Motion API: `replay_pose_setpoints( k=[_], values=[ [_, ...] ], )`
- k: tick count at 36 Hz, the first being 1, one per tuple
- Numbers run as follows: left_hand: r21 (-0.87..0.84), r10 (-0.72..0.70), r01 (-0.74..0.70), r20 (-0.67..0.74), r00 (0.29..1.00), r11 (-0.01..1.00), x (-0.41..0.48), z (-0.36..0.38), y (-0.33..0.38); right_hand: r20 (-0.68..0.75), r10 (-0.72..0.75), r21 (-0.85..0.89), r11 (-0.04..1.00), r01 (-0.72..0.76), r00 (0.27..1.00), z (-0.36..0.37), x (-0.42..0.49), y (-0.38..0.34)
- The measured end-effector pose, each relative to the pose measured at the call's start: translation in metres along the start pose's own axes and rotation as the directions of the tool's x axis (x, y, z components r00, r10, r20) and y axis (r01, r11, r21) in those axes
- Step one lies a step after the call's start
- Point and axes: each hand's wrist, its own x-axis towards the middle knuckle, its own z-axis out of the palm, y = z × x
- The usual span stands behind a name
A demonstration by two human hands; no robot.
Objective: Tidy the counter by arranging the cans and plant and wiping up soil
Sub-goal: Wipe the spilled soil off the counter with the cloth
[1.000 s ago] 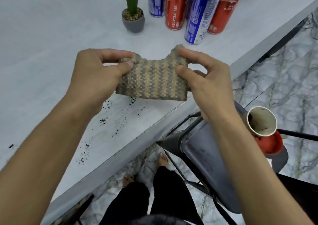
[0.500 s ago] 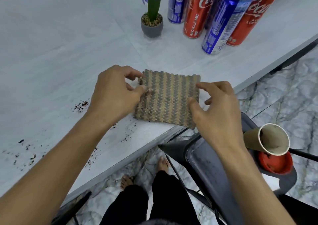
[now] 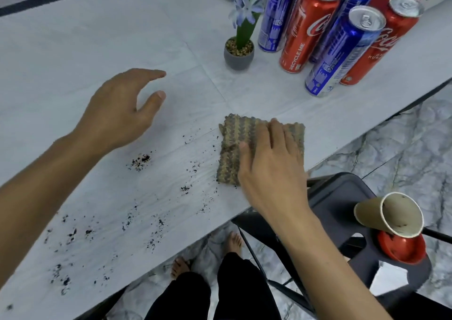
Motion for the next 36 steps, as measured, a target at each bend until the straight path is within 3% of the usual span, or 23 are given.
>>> replay_pose_setpoints(
  k=[7, 13, 24, 36],
  values=[
    [0.091, 0.101, -0.115, 0.147, 0.984, 0.989, 0.024, -0.004, -0.059, -0.002, 0.078, -0.088, 0.993, -0.078, 0.997, 0.031, 0.009, -0.006],
    [0.154, 0.197, -0.258, 0.328, 0.924, 0.954, 0.038, 0.004, -0.09, -0.021, 0.126, -0.107, 0.986, -0.128, 0.992, 0.036, 0.019, -0.008],
    [0.119, 0.248, -0.297, 0.31, 0.918, 0.948, 0.042, 0.012, -0.103, -0.022, 0.158, -0.063, 0.985, -0.159, 0.987, 0.045, 0.054, -0.039],
    [0.098, 0.263, -0.3, 0.281, 0.923, 0.949, 0.046, 0.013, -0.109, -0.007, -0.08, -0.021, 0.997, 0.08, 0.997, 0.079, 0.05, -0.114]
  ],
)
